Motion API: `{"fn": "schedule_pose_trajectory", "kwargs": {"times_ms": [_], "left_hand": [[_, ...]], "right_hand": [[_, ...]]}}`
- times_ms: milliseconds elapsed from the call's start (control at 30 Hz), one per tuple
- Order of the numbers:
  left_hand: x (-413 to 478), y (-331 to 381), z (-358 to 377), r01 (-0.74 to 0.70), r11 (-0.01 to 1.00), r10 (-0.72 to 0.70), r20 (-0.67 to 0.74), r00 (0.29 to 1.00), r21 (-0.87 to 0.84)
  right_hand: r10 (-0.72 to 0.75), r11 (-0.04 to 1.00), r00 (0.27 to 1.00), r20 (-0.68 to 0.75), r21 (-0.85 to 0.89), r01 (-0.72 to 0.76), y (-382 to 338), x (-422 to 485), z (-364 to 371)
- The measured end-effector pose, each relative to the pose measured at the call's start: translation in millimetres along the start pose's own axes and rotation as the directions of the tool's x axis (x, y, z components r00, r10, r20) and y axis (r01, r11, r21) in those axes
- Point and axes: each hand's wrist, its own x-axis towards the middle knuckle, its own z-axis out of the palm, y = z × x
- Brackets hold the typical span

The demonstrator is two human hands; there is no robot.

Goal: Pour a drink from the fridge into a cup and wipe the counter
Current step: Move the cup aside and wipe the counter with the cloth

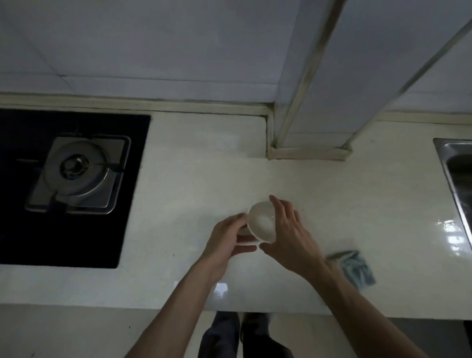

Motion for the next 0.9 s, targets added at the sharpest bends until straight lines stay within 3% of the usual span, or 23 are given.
{"fn": "schedule_pose_trajectory", "kwargs": {"times_ms": [467, 900], "left_hand": [[21.7, 29.2, -3.8, 0.052, 0.987, -0.060, -0.054, 0.997, -0.154], [87.8, 139.1, -37.2, -0.149, 0.959, 0.142, -0.047, 0.989, -0.242]], "right_hand": [[0.044, 0.999, 0.997, -0.067, 0.000, -0.045, -17.2, 37.0, -10.5], [-0.128, 0.991, 0.967, -0.221, -0.070, 0.115, -50.0, 165.4, -70.7]]}}
